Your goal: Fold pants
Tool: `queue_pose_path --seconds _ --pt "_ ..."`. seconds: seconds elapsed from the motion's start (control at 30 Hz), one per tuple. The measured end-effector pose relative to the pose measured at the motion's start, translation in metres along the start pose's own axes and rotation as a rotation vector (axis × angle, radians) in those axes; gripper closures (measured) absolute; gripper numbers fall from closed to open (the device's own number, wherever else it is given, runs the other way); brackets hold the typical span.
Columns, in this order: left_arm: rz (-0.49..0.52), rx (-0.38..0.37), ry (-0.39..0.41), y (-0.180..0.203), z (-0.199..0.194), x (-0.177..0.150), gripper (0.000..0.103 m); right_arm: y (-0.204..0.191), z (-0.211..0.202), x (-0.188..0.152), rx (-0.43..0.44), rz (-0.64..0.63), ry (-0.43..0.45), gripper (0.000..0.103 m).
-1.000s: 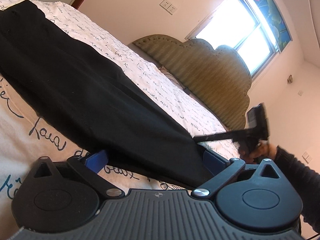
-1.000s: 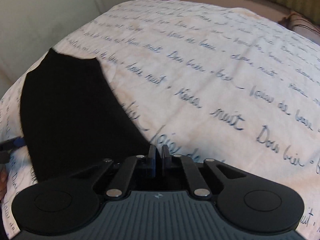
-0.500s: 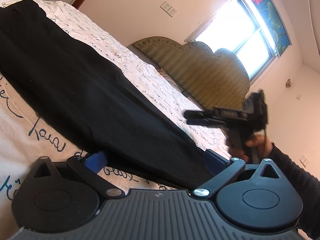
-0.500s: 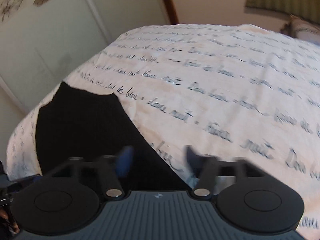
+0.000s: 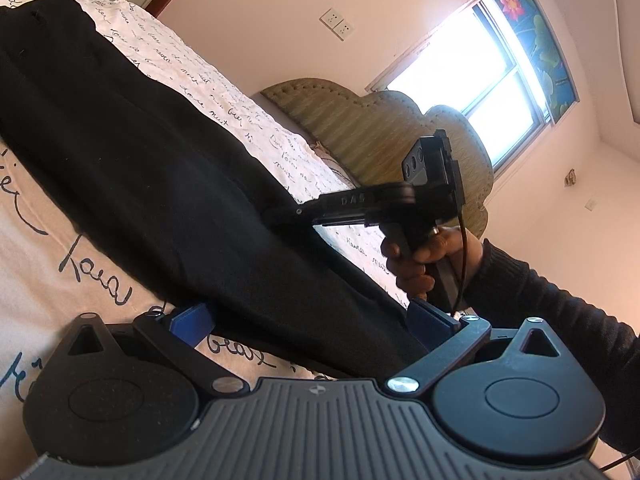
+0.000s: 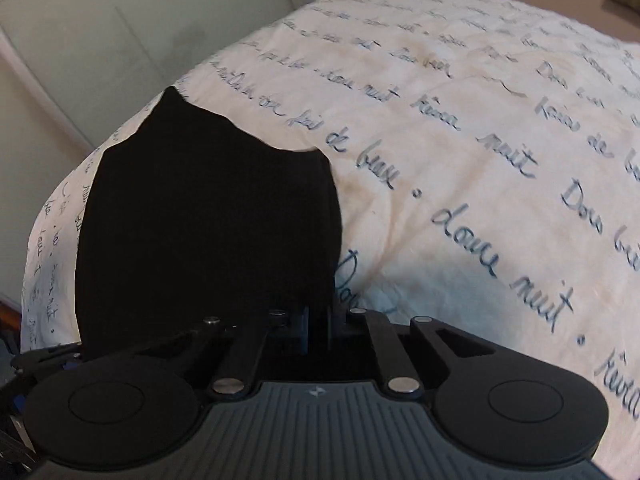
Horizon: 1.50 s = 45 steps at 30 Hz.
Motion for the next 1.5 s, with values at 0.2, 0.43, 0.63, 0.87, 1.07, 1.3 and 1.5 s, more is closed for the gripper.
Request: queue_pose_path --seconds 0.2,0.43,0.63,0.87,1.07,1.3,1.5 --pt "-0.012 -0.007 0.009 -0.001 -0.002 -0.001 0.001 0.024 -0.010 -0.004 -0.040 0.068 0.074 0.098" --pt "0.019 -0.001 -0.004 0.009 -0.014 0.008 0.004 0.030 -0.040 0.007 -0.064 0.237 0.156 0.083" --pt "0.138 -0.034 0.191 0.024 -0.050 0.063 0.002 -0.020 -0.077 0.003 0.062 0.275 0.308 0.059" --pt "0.225 0.226 0.096 -0.038 0.019 0.121 0.004 -0.069 -0.047 -0.041 0.134 0.340 0.243 0.043" --pt "0.229 0.252 0.003 -0.091 0.024 0.120 0.003 -0.124 -0.033 -0.092 0.122 0.147 0.183 0.042" --pt "0.353 0.306 0.028 -0.062 0.013 0.124 0.003 -0.127 -0.085 -0.091 0.085 0.261 0.267 0.041" --pt "0.348 0.346 -0.001 -0.091 0.012 0.120 0.001 -0.101 -0.116 -0.147 -0.059 0.417 0.324 0.023"
Point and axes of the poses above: each gripper's, at about its wrist camera, not at the fingertips, and z roughly the way its jaws point, y to its right, x to its top, the point moved 4 cm from there along z, roughly the way its jaws point, and after that the axes turned 15 degrees about y, right-handed, at the moved point
